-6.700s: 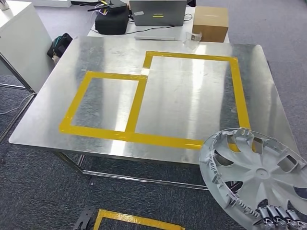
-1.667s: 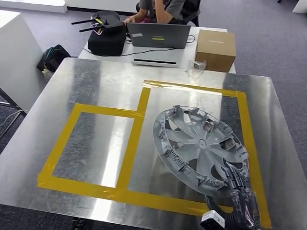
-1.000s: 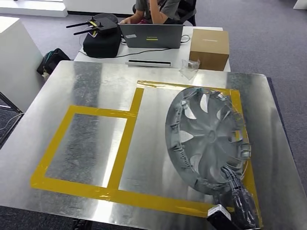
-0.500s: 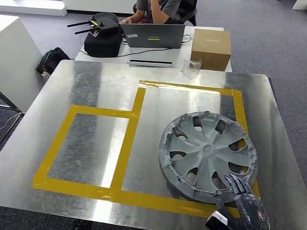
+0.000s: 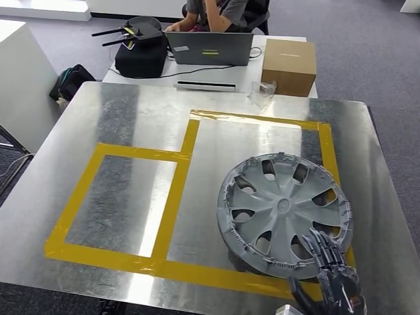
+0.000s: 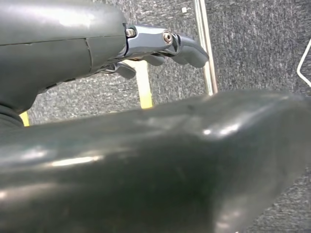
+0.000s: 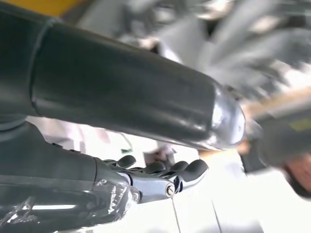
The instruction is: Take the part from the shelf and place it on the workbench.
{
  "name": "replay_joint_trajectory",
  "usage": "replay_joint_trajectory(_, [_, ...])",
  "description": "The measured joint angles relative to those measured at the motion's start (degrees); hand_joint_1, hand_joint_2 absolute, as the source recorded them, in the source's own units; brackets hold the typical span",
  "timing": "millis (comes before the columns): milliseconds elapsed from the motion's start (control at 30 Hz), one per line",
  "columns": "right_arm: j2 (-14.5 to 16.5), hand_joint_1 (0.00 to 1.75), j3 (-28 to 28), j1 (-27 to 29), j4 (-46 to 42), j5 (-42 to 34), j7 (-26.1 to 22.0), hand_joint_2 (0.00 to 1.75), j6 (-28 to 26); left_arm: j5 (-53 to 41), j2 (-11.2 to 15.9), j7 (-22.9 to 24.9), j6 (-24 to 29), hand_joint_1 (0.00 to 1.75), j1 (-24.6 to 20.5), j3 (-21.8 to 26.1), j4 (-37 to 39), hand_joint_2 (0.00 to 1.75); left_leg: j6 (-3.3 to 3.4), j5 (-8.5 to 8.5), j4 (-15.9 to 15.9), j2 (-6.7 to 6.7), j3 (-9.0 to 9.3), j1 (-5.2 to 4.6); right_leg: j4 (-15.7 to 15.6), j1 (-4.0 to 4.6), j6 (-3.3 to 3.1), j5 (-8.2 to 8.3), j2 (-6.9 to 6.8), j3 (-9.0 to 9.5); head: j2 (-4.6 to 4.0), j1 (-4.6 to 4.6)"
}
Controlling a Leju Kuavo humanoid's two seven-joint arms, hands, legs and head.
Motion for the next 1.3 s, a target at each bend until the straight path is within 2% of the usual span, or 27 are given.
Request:
replay_joint_trajectory(33, [0.5, 0.0, 0.7, 0.1, -0.9, 1.2, 0.2, 0.0, -1.0, 0.1, -0.1, -0.1, 0.0, 0.0, 0.0, 0.1, 0.0, 0.0, 0.2, 0.61, -0.7, 0.1, 0.15, 0.16, -0.1, 0.1, 0.21, -0.08, -0.06, -0.15, 0.01, 0.05])
replay_joint_trajectory(100, [1.3, 0.0, 2.0, 0.3, -2.3, 3.4, 0.9, 0.0, -3.4, 0.4, -0.2, -0.4, 0.2, 0.0, 0.1, 0.2, 0.0, 0.0, 0.5, 1.84, -2.0, 0.31, 0.39, 0.6, 2.4, 0.29, 0.57, -2.14, -0.17, -1.44, 0.01, 0.25])
replay_joint_trajectory(167, [2.0, 0.0, 3.4, 0.4, -3.6, 7.9, 2.7, 0.0, -6.2, 0.6, -0.3, -0.7, 0.4, 0.0, 0.4, 0.4, 0.0, 0.0, 0.55, 2.15, -2.3, 0.55, 0.33, 0.79, 9.3, 0.12, 0.86, -6.02, -0.26, -4.24, 0.0, 0.37])
replay_joint_trajectory(200, [2.3, 0.0, 4.1, 0.6, -4.3, 11.4, 4.1, 0.0, -7.3, 0.6, -0.3, -0.9, 0.5, 0.0, 0.6, 0.5, 0.0, 0.0, 0.52, 2.14, -2.2, 0.64, 0.22, 0.83, 12.8, -0.01, 1.08, -7.31, -0.29, -5.52, 0.0, 0.36])
replay_joint_trajectory(233, [2.6, 0.0, 5.0, 0.8, -5.1, 15.4, 5.7, 0.0, -8.1, 0.6, -0.3, -0.9, 0.6, 0.0, 0.7, 0.6, 0.0, 0.0, 0.44, 2.09, -2.0, 0.71, 0.13, 0.9, 14.8, -0.17, 1.35, -7.65, -0.31, -6.16, 0.0, 0.34])
replay_joint_trajectory(267, [2.8, 0.0, 5.8, 1.0, -5.9, 19.2, 7.4, 0.0, -8.5, 0.6, -0.3, -1.0, 0.7, 0.0, 0.9, 0.7, 0.0, 0.0, 0.28, 1.99, -1.8, 0.72, 0.03, 1.04, 14.7, -0.36, 1.68, -6.91, -0.34, -5.82, 0.0, 0.33])
replay_joint_trajectory(300, [2.9, 0.0, 6.6, 1.1, -6.7, 22.5, 9.3, 0.0, -8.7, 0.6, -0.4, -1.0, 0.8, 0.0, 0.9, 0.8, 0.0, 0.0, 0.01, 1.81, -1.4, 0.68, -0.08, 1.26, 12.4, -0.61, 2.05, -5.28, -0.41, -4.44, 0.0, 0.34])
replay_joint_trajectory(367, [2.8, 0.0, 8.4, 0.6, -8.1, 26.4, 12.7, 0.0, -8.7, 0.6, -0.4, -1.0, 0.9, 0.0, 1.0, 1.1, 0.0, 0.0, -0.9, 1.22, -0.3, 0.58, -0.5, 1.65, 5.4, -0.98, 2.91, -2.67, -0.47, -0.29, 0.0, 0.48])
replay_joint_trajectory(400, [2.8, 0.0, 9.5, 0.2, -8.7, 27.2, 14.2, 0.0, -8.8, 0.7, -0.4, -1.0, 0.9, 0.0, 1.0, 1.2, 0.0, 0.0, -1.37, 0.93, 0.4, 0.5, -0.84, 1.69, 3.1, -1.01, 2.87, -2.23, -0.38, 1.05, 0.0, 0.61])
replay_joint_trajectory(467, [2.8, 0.0, 12.0, -0.9, -9.3, 26.5, 16.7, 0.0, -9.2, 0.9, -0.4, -1.0, 0.9, 0.0, 0.9, 1.4, 0.0, 0.0, -2.06, 0.67, 1.5, 0.4, -1.61, 1.55, 2.3, -0.79, 1.81, -2.82, -0.12, 1.55, 0.0, 0.61])
replay_joint_trajectory(533, [2.6, 0.0, 14.1, -1.6, -9.6, 23.5, 18.2, 0.0, -9.7, 1.3, -0.4, -1.0, 1.0, 0.0, 0.9, 1.7, 0.0, 0.0, -2.55, 0.51, 2.2, 0.37, -2.21, 1.6, 2.7, -0.79, 0.32, -2.83, -0.12, 0.63, 0.0, 0.36])
replay_joint_trajectory(567, [2.5, 0.0, 15.1, -1.9, -9.7, 21.4, 18.6, 0.0, -9.8, 1.4, -0.4, -1.0, 1.0, 0.0, 1.0, 1.8, 0.0, 0.0, -2.79, -0.31, 3.0, 0.39, -2.77, 1.64, 2.8, -0.79, -0.24, -2.62, -0.17, 0.19, 0.0, 0.26])
replay_joint_trajectory(600, [2.4, 0.0, 16.0, -2.2, -9.8, 19.5, 18.8, 0.0, -9.8, 1.6, -0.4, -1.1, 1.1, 0.0, 1.0, 2.0, 0.0, 0.0, -2.99, -1.9, 4.9, 0.42, -3.71, 1.67, 2.8, -0.79, -0.81, -2.31, -0.23, -0.28, 0.0, 0.21])
replay_joint_trajectory(667, [2.6, 0.0, 17.0, -2.7, -10.1, 14.5, 17.0, 0.0, -9.8, 1.8, -0.5, -1.1, 1.2, 0.0, 1.0, 2.4, 0.0, 0.0, -3.19, -6.44, 11.7, 0.46, -6.67, 1.66, 2.7, -0.62, -1.64, -1.6, -0.31, -1.35, 0.0, 0.0])
replay_joint_trajectory(700, [3.2, 0.0, 16.7, -2.3, -10.2, 10.5, 13.9, 0.0, -9.8, 2.0, -0.6, -1.2, 1.3, 0.0, 1.0, 2.6, 0.0, 0.0, -3.19, -8.24, 15.3, 0.46, -8.1, 1.66, 2.7, -0.46, -1.87, -1.24, -0.38, -1.88, 0.0, -0.03])
replay_joint_trajectory(733, [4.3, 0.0, 15.4, -1.2, -10.1, 5.1, 8.8, 0.0, -9.8, 2.1, -0.6, -1.3, 1.5, 0.0, 1.0, 2.8, 0.0, 0.0, -3.1, -9.0, 17.6, 0.46, -8.89, 1.65, 2.8, -0.26, -1.99, -0.9, -0.5, -2.36, 0.0, -0.07])
replay_joint_trajectory(767, [5.8, 0.0, 13.5, 0.2, -9.7, -0.7, 2.6, 0.0, -9.8, 2.2, -0.6, -1.5, 1.7, 0.0, 1.2, 3.0, 0.0, 0.0, -2.91, -8.56, 18.2, 0.47, -8.77, 1.62, 2.8, -0.05, -2.05, -0.54, -0.62, -2.83, 0.0, -0.09])
replay_joint_trajectory(800, [7.4, 0.0, 11.5, 1.5, -9.3, -5.6, -3.4, 0.0, -9.8, 2.4, -0.6, -1.7, 1.9, 0.0, 1.3, 3.2, 0.0, 0.0, -2.59, -7.07, 16.6, 0.46, -7.59, 1.53, 2.8, 0.14, -2.06, -0.15, -0.68, -3.28, 0.0, -0.08])
replay_joint_trajectory(867, [10.0, 0.0, 8.2, 3.4, -8.4, -11.1, -11.6, 0.0, -9.8, 2.5, -0.6, -2.0, 2.1, 0.0, 1.6, 3.6, 0.0, 0.0, -1.64, -3.63, 9.2, 0.46, -3.02, 1.14, 2.8, 0.4, -1.86, 0.72, -0.59, -4.1, 0.0, -0.09])
replay_joint_trajectory(933, [11.8, 0.0, 6.4, 4.9, -8.0, -12.5, -14.1, 0.0, -9.8, 2.5, -0.7, -2.1, 2.2, 0.0, 1.5, 3.9, 0.0, 0.0, -1.16, -2.32, 2.9, 0.44, 0.38, 0.67, 2.7, 0.47, -1.4, 1.65, -0.55, -4.61, 0.01, -0.05])
replay_joint_trajectory(1033, [13.4, 0.0, 5.0, 6.6, -7.5, -12.9, -14.9, 0.0, -9.8, 2.7, -0.8, -2.2, 2.2, 0.0, 1.7, 4.2, 0.0, 0.0, -0.83, -1.28, 1.1, 0.46, 0.13, 0.25, 1.9, 0.11, -0.45, 3.29, -0.62, -4.95, 0.02, -0.2])
replay_joint_trajectory(1067, [13.8, 0.0, 4.6, 7.1, -7.4, -13.2, -15.1, 0.0, -9.8, 2.7, -0.8, -2.2, 2.3, 0.0, 1.8, 4.3, 0.0, 0.0, -0.47, -0.62, 0.9, 0.55, -0.35, 0.27, 2.0, 0.01, -0.18, 2.83, -0.61, -5.29, 0.02, -0.23])
replay_joint_trajectory(1100, [14.1, 0.0, 4.3, 7.6, -7.1, -13.8, -15.4, 0.0, -9.8, 2.7, -0.8, -2.2, 2.3, 0.0, 1.8, 4.4, 0.0, 0.0, -0.07, 0.06, 0.8, 0.63, -0.87, 0.34, 2.9, -0.01, 0.04, 1.33, -0.6, -5.76, 0.01, -0.19])
replay_joint_trajectory(1200, [15.3, 0.0, 2.8, 8.6, -5.7, -17.7, -17.2, 0.0, -9.8, 2.9, -0.8, -2.2, 2.7, 0.0, 1.9, 4.6, 0.0, 0.0, 0.68, 1.99, 0.8, 0.76, -3.01, 0.31, 12.0, 0.07, 0.4, -7.09, -0.59, -7.81, 0.0, -0.11])
replay_joint_trajectory(1233, [15.9, 0.0, 2.1, 8.9, -4.7, -19.4, -18.2, 0.0, -9.8, 3.0, -0.8, -2.2, 2.9, 0.0, 2.0, 4.7, 0.0, 0.0, 0.73, 2.67, 0.8, 0.78, -3.87, 0.22, 15.4, 0.11, 0.46, -8.57, -0.59, -8.08, 0.0, -0.12])
replay_joint_trajectory(1267, [16.5, 0.0, 1.1, 9.1, -3.5, -21.0, -19.2, 0.0, -9.8, 3.1, -0.8, -2.4, 3.0, 0.0, 2.1, 4.8, 0.0, 0.0, 0.72, 3.33, 0.9, 0.8, -4.74, 0.14, 17.3, 0.17, 0.46, -8.54, -0.59, -7.7, 0.0, -0.13])
replay_joint_trajectory(1300, [17.2, 0.0, 0.0, 9.3, -2.0, -22.5, -20.4, 0.0, -9.8, 3.2, -0.9, -2.5, 3.0, 0.0, 2.2, 5.0, 0.0, 0.0, 0.66, 3.94, 1.0, 0.82, -5.61, 0.09, 17.3, 0.22, 0.42, -7.3, -0.59, -6.39, 0.0, -0.14])
